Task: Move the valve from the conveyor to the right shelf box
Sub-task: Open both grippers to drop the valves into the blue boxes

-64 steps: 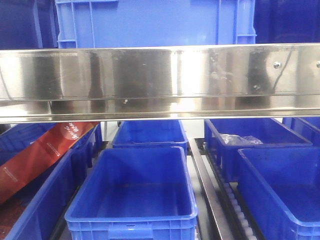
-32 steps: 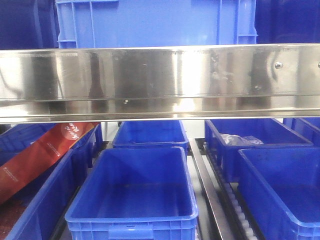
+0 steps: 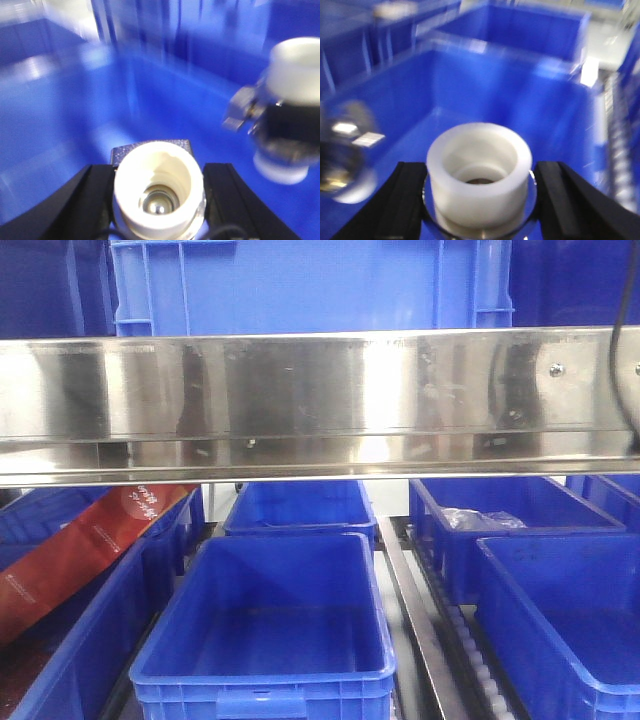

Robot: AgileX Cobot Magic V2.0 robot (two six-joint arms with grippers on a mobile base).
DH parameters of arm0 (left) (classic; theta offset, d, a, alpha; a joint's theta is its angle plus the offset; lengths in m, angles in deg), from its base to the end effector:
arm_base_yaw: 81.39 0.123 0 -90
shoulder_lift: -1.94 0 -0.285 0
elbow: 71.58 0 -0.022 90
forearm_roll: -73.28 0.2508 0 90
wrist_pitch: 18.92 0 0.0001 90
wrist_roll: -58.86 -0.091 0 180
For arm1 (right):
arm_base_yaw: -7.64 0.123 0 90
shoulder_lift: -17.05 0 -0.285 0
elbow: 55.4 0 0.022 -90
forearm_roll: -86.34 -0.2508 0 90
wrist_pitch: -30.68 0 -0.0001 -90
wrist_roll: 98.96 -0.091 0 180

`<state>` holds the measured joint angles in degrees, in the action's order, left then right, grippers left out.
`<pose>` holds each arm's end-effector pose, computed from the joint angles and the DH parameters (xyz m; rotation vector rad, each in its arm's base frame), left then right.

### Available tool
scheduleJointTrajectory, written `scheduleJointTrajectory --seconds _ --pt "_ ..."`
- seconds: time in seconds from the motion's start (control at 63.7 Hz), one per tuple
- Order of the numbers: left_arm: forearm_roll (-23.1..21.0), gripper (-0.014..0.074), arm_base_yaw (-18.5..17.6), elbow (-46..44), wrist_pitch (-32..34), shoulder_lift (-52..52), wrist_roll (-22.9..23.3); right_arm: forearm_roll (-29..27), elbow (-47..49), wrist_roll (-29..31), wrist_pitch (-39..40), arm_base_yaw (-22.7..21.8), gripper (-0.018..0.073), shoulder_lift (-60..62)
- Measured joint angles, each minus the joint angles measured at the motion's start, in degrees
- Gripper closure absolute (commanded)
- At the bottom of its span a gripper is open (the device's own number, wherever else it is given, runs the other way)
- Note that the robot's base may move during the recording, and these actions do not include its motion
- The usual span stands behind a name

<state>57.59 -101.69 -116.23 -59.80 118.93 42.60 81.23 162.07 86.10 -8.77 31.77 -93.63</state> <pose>0.4114 -0.1694 0.4402 0.5331 1.8944 -0.3578 0.3796 0.1757 0.4482 -0.4684 1.9210 0.3182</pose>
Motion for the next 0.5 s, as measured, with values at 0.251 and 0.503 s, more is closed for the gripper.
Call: scheduleJointTrajectory --seconds 0.251,0.503 --pt "0.9 0.0688 0.0 0.0 0.1 4.9 0.0 0.0 0.0 0.0 0.0 0.0 0.0659 -6.1" --pt "1.5 0.0216 0.0 -0.1 -0.1 5.4 0.0 0.0 0.0 0.0 -0.7 0.0 0.0139 -7.2"
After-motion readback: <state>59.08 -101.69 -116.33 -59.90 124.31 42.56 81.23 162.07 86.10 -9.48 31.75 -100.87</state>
